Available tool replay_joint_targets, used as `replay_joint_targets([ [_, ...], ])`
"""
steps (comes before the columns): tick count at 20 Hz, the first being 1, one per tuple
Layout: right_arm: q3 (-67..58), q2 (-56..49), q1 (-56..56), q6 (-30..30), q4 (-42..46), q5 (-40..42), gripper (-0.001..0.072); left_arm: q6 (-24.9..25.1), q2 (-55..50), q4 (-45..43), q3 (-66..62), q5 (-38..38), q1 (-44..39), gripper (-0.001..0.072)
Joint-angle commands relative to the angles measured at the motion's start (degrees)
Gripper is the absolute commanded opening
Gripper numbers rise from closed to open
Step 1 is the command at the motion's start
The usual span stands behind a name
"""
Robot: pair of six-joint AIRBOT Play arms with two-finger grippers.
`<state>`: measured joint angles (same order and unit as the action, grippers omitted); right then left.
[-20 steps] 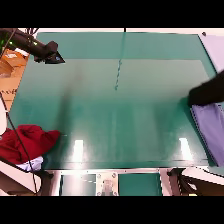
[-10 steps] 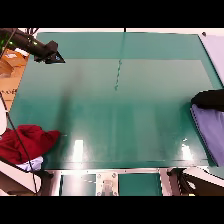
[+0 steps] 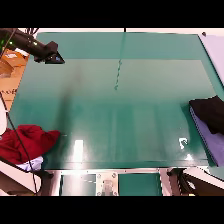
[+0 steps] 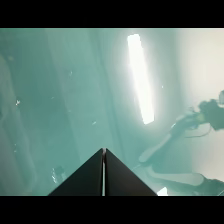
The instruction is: Fold the shirts.
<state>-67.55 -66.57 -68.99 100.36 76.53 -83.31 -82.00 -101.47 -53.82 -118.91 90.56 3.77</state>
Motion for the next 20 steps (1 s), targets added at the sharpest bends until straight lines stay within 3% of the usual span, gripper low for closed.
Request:
replay_joint_targets([
  [1,7.54,-0.50,-0.07,1.84,16.65,-0.98,0.0475,0.02,0.02,0.00,-0.04,2.03,0.02,0.0033],
  [2,8.96,-0.74,-0.07,1.90,18.03,-1.03,0.0638,0.04,0.02,0.00,-0.04,2.05,0.02,0.0033],
  [5,6.73,-0.94,0.04,3.19,16.63,-1.38,0.0638,0.02,0.02,0.00,-0.04,1.73,0.02,0.0033],
  [8,-1.79,-1.14,1.53,3.17,4.70,-0.68,0.0615,0.04,0.02,0.02,-0.04,1.44,0.02,0.0033],
  [9,-4.33,-1.14,2.89,3.17,1.31,-0.07,0.0586,0.04,0.04,0.04,-0.04,1.44,0.02,0.0033],
  [10,-6.32,-1.11,4.76,3.10,-1.64,0.72,0.0451,0.13,0.04,0.07,-0.07,1.42,0.02,0.0033],
  [11,-7.76,-1.11,7.54,1.73,-4.39,1.55,0.0124,0.22,0.11,0.15,-0.07,1.44,0.02,0.0032],
  [12,-8.33,-1.09,10.88,0.22,-6.12,2.40,0.0023,0.15,0.35,0.22,-0.07,1.60,-0.11,0.0032],
  [16,-5.92,-0.85,27.39,-1.03,-6.45,4.85,0.0020,0.48,5.09,-0.07,5.01,0.85,-3.23,0.0032],
  [20,6.40,6.10,46.38,-5.86,-6.45,9.38,0.0020,1.29,16.72,-4.20,24.74,-3.26,-8.48,0.0032],
])
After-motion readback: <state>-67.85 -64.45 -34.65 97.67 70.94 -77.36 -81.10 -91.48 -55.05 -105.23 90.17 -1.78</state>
